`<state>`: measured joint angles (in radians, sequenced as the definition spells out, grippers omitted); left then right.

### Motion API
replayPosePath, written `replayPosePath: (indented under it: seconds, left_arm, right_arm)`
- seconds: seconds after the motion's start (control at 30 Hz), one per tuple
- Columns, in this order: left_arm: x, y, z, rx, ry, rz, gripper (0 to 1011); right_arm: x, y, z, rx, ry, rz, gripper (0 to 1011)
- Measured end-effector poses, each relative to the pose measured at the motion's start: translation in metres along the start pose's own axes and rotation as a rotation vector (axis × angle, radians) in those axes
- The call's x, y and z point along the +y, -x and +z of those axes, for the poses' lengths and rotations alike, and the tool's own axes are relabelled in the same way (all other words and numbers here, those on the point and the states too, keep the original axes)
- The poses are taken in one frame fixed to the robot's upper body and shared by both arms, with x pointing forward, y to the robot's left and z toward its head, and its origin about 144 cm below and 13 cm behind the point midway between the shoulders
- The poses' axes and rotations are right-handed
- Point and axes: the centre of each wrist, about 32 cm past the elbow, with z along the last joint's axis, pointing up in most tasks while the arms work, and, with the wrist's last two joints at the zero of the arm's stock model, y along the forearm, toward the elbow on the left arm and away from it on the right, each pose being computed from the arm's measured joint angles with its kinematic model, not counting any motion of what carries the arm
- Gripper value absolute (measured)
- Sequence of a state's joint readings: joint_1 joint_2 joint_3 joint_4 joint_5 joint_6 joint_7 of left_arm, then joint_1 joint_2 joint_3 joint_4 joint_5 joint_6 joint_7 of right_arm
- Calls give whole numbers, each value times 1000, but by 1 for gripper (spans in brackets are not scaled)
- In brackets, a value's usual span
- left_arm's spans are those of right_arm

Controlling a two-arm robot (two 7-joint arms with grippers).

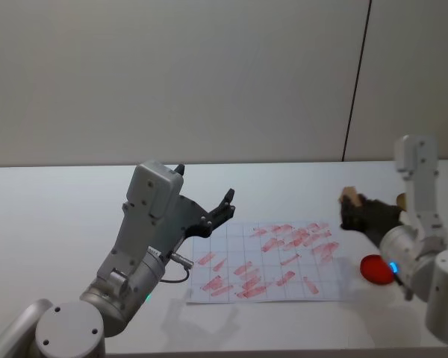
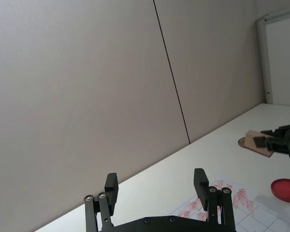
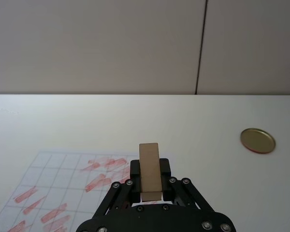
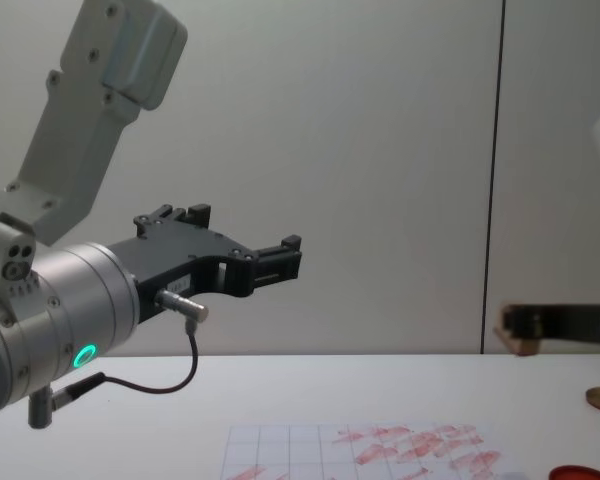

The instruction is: Use the one hand to pick up the stamp and affix it onto the A4 paper.

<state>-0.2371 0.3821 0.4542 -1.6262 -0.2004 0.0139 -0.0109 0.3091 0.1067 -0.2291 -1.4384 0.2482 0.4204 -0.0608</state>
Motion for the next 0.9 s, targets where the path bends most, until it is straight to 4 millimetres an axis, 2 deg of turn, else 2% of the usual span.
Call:
replayPosePath:
  seconds: [0.5, 0.9]
  left_arm:
    - [0, 0, 0, 0, 0, 0, 993]
    - [0, 0, 0, 0, 0, 0, 993]
  right_arm:
    - [8, 28, -25, -101, 143, 78, 219]
    - [17, 30, -49, -163, 260, 45, 219]
